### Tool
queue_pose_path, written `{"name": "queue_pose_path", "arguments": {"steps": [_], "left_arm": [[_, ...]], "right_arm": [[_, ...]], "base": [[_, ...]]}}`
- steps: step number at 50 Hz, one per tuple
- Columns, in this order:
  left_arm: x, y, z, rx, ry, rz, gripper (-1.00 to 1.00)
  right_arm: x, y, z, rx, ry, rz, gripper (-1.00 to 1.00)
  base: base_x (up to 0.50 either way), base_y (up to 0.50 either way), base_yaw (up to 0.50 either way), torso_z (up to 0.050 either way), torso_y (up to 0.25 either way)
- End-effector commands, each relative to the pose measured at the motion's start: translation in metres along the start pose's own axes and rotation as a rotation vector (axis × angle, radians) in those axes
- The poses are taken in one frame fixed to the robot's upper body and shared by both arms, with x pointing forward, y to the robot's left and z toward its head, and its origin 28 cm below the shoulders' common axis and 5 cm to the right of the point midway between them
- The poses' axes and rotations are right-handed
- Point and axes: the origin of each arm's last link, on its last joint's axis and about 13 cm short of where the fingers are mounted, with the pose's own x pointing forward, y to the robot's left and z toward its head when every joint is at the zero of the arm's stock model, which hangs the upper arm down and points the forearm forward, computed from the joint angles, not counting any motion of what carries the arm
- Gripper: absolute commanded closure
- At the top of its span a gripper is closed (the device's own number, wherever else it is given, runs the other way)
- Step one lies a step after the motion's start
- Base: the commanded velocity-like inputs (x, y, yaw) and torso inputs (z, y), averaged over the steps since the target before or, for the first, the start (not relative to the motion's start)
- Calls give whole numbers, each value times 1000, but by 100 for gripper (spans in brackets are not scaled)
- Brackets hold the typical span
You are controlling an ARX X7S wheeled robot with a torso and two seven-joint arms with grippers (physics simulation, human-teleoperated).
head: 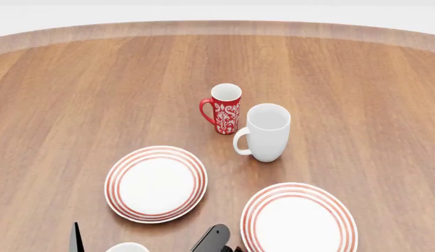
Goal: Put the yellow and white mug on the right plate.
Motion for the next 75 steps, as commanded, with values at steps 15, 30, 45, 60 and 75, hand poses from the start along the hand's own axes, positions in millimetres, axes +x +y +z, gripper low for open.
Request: {"name": "queue_pose_path", "arguments": {"steps": [15,30,45,60,75], "left_arm": [[1,0,0,9,-9,-7,-100],[1,0,0,8,-8,-7,-100],[1,0,-1,6,1,-8,-100],[1,0,-2,5,1,-7,-100],[1,0,-2,5,9,-10,-100]], "right_arm": [[19,14,-9,18,6,23,-100],[25,17,-17,48,21,7,-100],[29,20,-22,61,23,4,-100],[34,28,-26,63,33,25,-100],[34,29,-36,70,50,17,100]], "base": [[0,0,0,0,0],[0,0,0,0,0],[0,0,0,0,0],[0,0,0,0,0],[0,0,0,0,0]]}}
